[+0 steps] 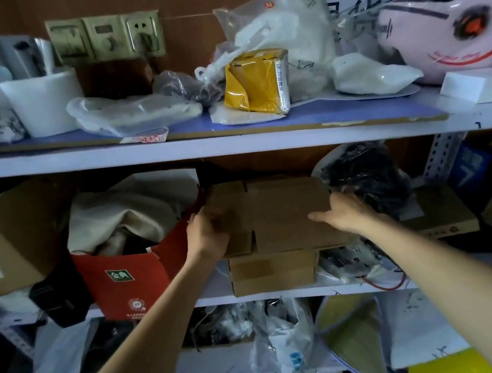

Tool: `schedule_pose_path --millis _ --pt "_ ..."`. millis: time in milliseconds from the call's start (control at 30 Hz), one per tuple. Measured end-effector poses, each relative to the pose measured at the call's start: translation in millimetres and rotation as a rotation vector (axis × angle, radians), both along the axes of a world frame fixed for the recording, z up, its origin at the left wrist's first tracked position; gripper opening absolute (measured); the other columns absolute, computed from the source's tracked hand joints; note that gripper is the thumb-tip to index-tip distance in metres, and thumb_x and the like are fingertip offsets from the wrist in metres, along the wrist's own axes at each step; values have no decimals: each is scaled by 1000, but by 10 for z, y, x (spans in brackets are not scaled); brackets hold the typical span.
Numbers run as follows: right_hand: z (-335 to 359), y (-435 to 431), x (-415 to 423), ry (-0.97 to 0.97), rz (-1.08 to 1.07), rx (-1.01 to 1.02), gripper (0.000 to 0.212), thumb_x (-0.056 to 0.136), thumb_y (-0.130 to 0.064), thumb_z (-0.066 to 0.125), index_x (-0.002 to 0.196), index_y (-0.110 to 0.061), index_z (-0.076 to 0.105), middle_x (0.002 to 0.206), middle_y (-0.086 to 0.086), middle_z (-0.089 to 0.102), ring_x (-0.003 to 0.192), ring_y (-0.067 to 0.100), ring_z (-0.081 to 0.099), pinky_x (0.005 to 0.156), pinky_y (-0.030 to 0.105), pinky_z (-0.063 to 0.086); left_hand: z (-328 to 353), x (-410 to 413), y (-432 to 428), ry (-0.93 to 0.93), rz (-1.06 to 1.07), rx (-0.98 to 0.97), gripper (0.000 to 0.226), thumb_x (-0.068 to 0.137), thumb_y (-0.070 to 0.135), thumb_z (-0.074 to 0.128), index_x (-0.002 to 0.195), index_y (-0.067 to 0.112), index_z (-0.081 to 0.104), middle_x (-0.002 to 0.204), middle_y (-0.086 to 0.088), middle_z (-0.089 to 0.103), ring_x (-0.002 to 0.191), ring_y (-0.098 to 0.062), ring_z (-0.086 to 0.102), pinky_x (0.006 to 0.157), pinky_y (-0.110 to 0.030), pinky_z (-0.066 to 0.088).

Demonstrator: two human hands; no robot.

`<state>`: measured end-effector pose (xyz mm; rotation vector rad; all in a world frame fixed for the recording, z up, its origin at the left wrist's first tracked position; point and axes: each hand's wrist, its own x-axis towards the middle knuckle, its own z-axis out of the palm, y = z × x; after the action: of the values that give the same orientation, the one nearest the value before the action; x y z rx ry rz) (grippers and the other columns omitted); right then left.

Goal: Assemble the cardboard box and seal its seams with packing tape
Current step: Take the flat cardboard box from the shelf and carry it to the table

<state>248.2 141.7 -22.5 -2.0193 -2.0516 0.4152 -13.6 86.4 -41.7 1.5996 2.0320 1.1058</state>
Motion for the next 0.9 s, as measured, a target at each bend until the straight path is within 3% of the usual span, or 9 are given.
schedule_pose_path --millis 167,367,500,633,767,900 --pt "-81 114 169 131 -32 42 91 74 -54 74 138 1 40 140 19 47 125 33 49 99 41 46 -53 -33 0 -64 64 34 56 72 -4 71 124 14 60 126 -10 60 115 -25 56 94 -31 48" --pt "-72 181 353 306 -123 115 115 50 -49 90 139 1 37 133 21 54 120 33 54 93 37 50 -64 6 -8 -388 108 2 74 62 -2 84 130 11 57 126 -8 62 117 -24 57 95 -43 53" --pt "-91 168 463 378 -160 159 125 44 -45 93 143 0 31 141 21 46 128 34 47 100 41 45 -33 59 31 -495 124 -11 76 56 -2 87 126 10 60 123 -8 64 113 -23 59 94 -39 53" --pt "-73 29 701 356 -248 189 132 38 -49 93 142 -1 28 136 22 49 125 36 49 99 44 47 5 253 79 -397 -2 -3 76 54 2 89 123 13 60 115 -4 63 104 -19 59 87 -33 52" --pt "-71 -251 1061 370 -351 228 124 37 -43 96 137 0 38 135 20 50 121 33 51 93 37 44 30 582 162 -291 -161 -7 74 54 -1 87 121 16 59 105 -1 64 96 -19 60 85 -30 51" --pt "-87 -740 1515 335 -519 284 114 37 -44 96 129 0 44 129 18 52 115 34 54 92 39 49 -9 1075 251 -276 -399 -62 73 60 -9 77 124 15 50 109 -14 61 99 -34 61 84 -49 54"
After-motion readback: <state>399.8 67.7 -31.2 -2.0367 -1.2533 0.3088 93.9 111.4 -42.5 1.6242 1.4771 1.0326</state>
